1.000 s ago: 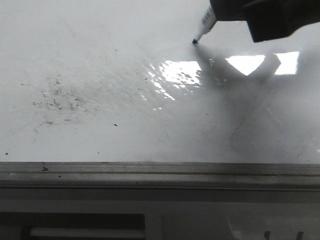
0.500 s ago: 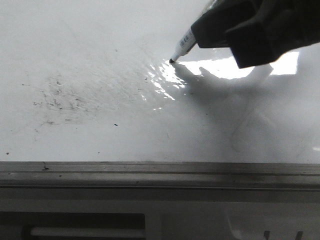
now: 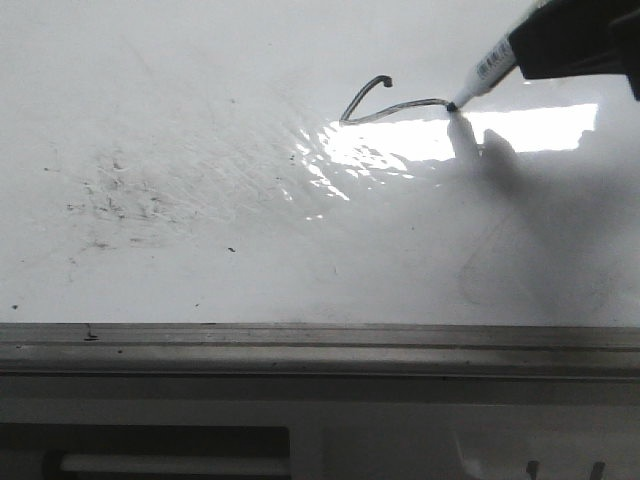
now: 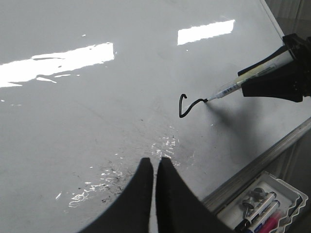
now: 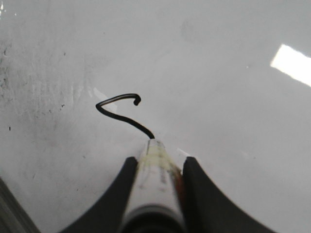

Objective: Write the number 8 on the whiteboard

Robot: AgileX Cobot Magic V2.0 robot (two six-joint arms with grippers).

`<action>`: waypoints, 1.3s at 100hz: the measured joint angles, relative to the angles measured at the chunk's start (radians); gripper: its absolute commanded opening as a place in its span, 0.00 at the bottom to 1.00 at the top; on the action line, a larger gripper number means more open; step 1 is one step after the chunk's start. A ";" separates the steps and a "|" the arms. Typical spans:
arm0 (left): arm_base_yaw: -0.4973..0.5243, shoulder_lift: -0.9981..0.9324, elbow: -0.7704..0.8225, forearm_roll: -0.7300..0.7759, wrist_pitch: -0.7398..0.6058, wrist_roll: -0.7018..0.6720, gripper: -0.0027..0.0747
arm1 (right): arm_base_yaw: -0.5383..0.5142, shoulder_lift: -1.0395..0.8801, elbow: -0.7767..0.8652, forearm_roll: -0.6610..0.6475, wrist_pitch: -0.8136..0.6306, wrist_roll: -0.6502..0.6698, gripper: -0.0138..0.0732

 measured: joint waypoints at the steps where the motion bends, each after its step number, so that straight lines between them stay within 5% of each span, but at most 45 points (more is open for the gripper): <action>1: 0.000 0.000 0.000 0.000 0.000 0.000 0.01 | 0.001 -0.002 0.000 0.003 0.000 0.000 0.11; 44: 0.000 0.000 0.000 -0.019 0.000 0.000 0.01 | 0.085 0.136 -0.043 0.028 0.045 0.044 0.11; 130: 0.000 0.000 0.000 -0.023 0.003 0.000 0.01 | 0.084 0.157 -0.207 0.012 -0.148 0.041 0.11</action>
